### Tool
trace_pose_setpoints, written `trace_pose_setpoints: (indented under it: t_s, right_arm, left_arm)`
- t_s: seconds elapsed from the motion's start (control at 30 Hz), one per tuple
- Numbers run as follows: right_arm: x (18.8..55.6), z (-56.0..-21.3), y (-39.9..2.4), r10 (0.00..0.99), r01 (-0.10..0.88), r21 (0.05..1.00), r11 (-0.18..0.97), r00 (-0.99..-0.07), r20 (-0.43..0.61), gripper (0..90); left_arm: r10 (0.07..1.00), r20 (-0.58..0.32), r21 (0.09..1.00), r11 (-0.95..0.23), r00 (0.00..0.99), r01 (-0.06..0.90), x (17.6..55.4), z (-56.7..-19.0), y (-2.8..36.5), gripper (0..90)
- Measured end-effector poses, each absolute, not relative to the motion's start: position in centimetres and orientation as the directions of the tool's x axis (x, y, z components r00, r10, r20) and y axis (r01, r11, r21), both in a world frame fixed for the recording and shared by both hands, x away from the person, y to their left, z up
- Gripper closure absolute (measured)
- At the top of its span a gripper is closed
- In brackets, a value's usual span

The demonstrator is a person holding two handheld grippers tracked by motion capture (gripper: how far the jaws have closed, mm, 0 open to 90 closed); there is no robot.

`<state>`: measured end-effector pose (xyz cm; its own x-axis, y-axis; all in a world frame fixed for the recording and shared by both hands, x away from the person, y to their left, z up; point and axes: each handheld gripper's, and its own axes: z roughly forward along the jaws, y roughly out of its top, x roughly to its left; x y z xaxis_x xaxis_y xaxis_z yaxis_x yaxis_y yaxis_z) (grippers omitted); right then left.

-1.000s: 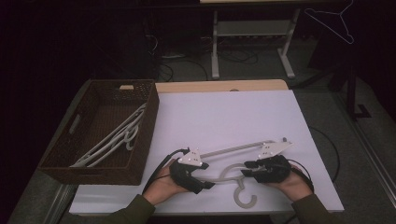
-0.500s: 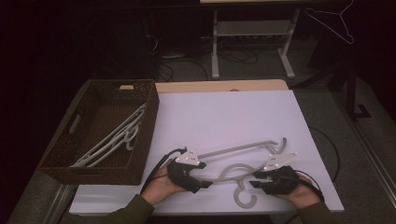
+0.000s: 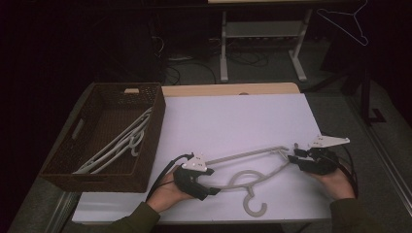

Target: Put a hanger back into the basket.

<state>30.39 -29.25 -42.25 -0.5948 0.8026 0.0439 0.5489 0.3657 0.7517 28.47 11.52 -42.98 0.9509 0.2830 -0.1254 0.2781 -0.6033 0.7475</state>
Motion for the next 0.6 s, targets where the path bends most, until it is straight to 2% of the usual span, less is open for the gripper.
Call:
trace_pose_setpoints:
  t_s: [0.1, 0.2, 0.27, 0.6]
  right_arm:
    - [31.5, -42.1, -28.3, 0.793, 0.540, 0.758, 0.364, -0.608, 0.052, 67.4]
    - [32.7, -42.0, -27.1, 0.791, 0.540, 0.750, 0.381, -0.611, 0.039, 81.9]
    - [33.6, -42.0, -26.6, 0.794, 0.545, 0.745, 0.385, -0.607, 0.033, 88.1]
    - [36.0, -42.9, -24.8, 0.797, 0.604, 0.674, 0.426, -0.603, 0.036, 89.9]
  left_arm:
    - [0.286, -0.127, 0.751, -0.598, 0.950, 0.280, 28.5, -43.0, 11.5, 30.1]
    - [0.285, -0.128, 0.749, -0.601, 0.950, 0.281, 28.5, -43.0, 11.5, 30.1]
    - [0.286, -0.127, 0.750, -0.599, 0.950, 0.281, 28.5, -43.0, 11.5, 30.1]
    - [0.283, -0.128, 0.754, -0.595, 0.951, 0.279, 28.4, -42.9, 11.5, 30.0]
